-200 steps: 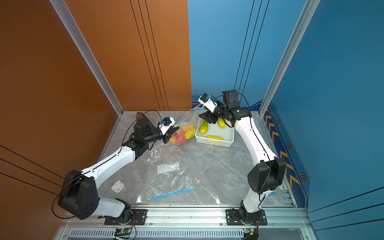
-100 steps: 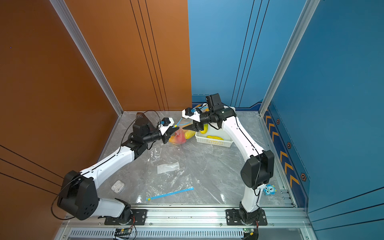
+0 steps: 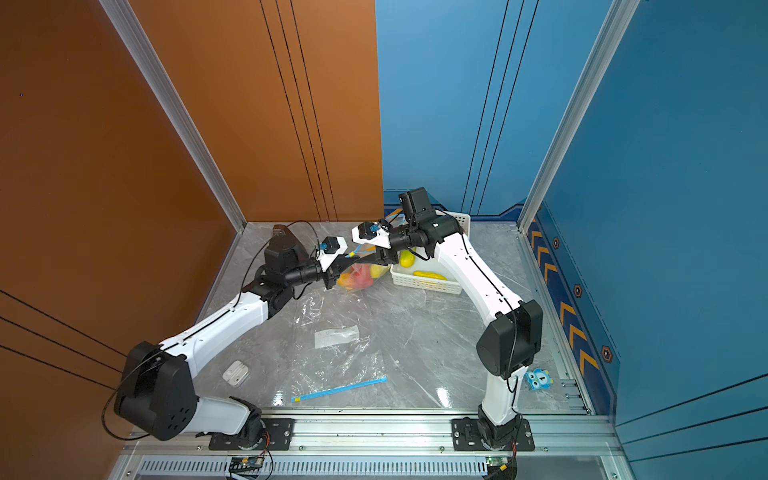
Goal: Place the mango in a zip-top bag and seal the zipper
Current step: Zip the zipper on the zipper food storage bag.
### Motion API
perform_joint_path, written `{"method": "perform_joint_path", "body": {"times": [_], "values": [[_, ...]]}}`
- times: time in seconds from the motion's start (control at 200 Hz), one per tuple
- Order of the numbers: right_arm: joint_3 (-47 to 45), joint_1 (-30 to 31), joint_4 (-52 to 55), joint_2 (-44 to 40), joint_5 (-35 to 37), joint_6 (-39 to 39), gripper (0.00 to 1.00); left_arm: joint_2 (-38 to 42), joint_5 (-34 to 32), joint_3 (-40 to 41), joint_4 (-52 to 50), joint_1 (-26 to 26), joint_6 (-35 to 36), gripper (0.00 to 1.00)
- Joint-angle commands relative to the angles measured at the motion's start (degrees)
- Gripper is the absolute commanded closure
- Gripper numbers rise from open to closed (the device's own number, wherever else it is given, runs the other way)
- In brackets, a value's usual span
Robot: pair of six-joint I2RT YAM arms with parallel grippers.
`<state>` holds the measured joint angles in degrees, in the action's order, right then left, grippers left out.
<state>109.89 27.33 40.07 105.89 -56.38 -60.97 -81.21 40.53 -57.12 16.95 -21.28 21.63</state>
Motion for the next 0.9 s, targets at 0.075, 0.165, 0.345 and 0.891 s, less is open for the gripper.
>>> {"method": "perform_joint_path", "body": {"times": [0.075, 0.165, 0.345, 0.891], "values": [[3.2, -0.3, 5.3, 3.7, -2.4, -5.2, 0.51, 1.8, 3.5, -0.8, 0.9, 0.6, -0.4, 0.95], [3.7, -0.5, 6.8, 4.3, -2.2, -5.7, 0.51, 2.1, 3.5, -0.5, 0.9, 0.8, -0.6, 0.95], [3.6, -1.7, 8.0, 4.5, -2.1, -5.9, 0.67, 2.7, 3.2, 0.1, 0.9, 1.2, -0.5, 0.93], [3.5, -2.1, 7.8, 3.8, -3.0, -1.9, 0.53, 3.2, -0.5, 1.4, 0.9, 1.3, -0.3, 1.00]]}}
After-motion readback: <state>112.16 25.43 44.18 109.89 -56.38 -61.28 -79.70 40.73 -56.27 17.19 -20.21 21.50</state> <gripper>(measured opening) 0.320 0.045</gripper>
